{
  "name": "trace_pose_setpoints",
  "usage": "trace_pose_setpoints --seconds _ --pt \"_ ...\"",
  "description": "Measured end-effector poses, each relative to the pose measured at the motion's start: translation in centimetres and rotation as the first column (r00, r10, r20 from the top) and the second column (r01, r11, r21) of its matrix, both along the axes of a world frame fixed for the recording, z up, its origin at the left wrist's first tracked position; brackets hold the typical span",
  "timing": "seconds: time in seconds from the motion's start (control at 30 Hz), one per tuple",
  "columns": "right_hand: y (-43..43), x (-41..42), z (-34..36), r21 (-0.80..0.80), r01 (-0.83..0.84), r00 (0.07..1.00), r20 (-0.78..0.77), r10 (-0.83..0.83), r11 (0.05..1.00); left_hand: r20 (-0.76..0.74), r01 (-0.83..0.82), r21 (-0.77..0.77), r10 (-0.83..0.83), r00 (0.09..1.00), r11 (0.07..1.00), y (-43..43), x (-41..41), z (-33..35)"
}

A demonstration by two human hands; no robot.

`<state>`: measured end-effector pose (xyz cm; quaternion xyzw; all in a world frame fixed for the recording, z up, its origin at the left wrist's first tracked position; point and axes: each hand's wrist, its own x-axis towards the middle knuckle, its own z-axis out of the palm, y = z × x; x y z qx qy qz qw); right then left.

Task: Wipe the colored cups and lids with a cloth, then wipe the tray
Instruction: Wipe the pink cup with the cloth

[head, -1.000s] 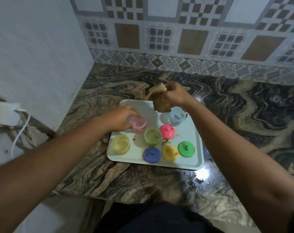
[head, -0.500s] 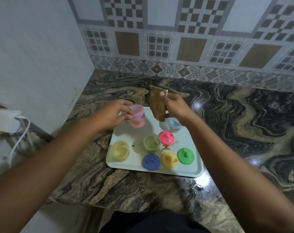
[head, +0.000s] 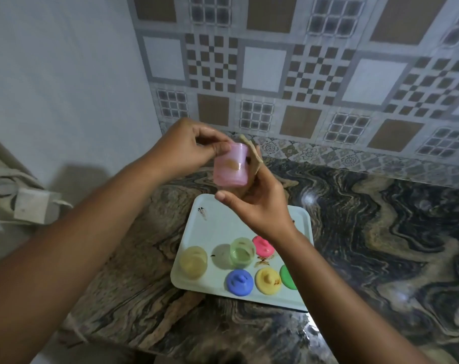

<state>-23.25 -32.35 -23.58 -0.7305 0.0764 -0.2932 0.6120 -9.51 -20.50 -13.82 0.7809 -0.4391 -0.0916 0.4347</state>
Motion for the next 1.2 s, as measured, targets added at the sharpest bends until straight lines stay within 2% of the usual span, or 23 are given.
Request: trace_pose_setpoints --seconds 0.13,0.3,0.37,0.43,0.5,0.6,0.7,0.77,0.83,0.9,0.97,1.07,1.13,1.2 --pt "0.2 0.4 0.5 0.004 0.154 0.987 0.048 -0.154 0.988 -0.045 -0.011 -0.058 0.009 0.999 0.998 0.2 -0.4 1.3" --pt "-1.3 1.3 -0.1 -0.053 0.149 0.986 0.087 -0.144 0.987 -0.073 0.011 -0.053 -0.015 0.997 0.999 0.4 0.5 1.4" --pt "-1.6 1.7 -0.2 -0.144 0.174 0.982 0.092 -0.162 0.974 -0.034 -0.023 -0.041 0.022 0.999 0.999 -0.2 0.5 1.2" --pt "-2.1 2.2 -0.6 -0.326 0.256 0.965 0.144 -0.220 0.910 0.070 -0.043 0.004 0.043 0.997 0.999 -0.9 0.0 1.1" --pt "-2.2 2.2 -1.0 -0.411 0.328 0.942 0.206 -0.264 0.850 0.138 -0.052 0.005 0.051 0.989 0.999 -1.4 -0.5 0.9" --pt "-2.5 1.9 -1.2 -0.291 0.332 0.939 0.188 -0.287 0.897 0.057 -0.039 -0.083 0.044 0.997 0.996 -1.3 -0.7 0.7" --pt "-2.0 1.3 -0.8 -0.038 0.213 0.964 0.169 -0.204 0.976 -0.093 -0.025 -0.053 0.020 0.995 0.998 -0.9 -0.2 0.1" --pt "-1.8 1.4 -0.8 0.023 0.167 0.973 0.159 -0.169 0.986 -0.145 -0.047 -0.049 0.039 0.989 0.998 -0.9 0.1 -0.2" --pt "-1.6 1.5 -0.8 -0.111 0.235 0.962 0.168 -0.215 0.965 -0.095 -0.068 -0.035 0.064 0.993 0.997 -1.1 0.1 0.1" --pt "-1.6 1.9 -0.8 -0.367 0.372 0.925 0.223 -0.307 0.853 0.050 -0.074 -0.008 0.074 0.996 0.997 -1.5 -0.4 0.3" --pt "-1.7 2.0 -1.2 -0.464 0.401 0.912 0.282 -0.298 0.789 0.134 -0.066 -0.038 0.070 0.989 0.997 -1.9 -1.2 0.5" --pt "-1.6 1.9 -1.1 -0.372 0.414 0.904 0.273 -0.329 0.831 0.053 -0.045 -0.099 0.050 0.997 0.994 -1.6 -1.3 0.6" --pt "-1.8 1.7 -1.3 -0.297 0.415 0.902 0.263 -0.344 0.860 -0.045 -0.015 -0.085 0.011 0.999 0.996 -1.0 -0.6 0.7" --pt "-2.1 1.7 -1.3 -0.243 0.390 0.911 0.240 -0.335 0.888 -0.055 0.001 -0.049 -0.003 0.998 0.999 -0.7 0.0 0.9"
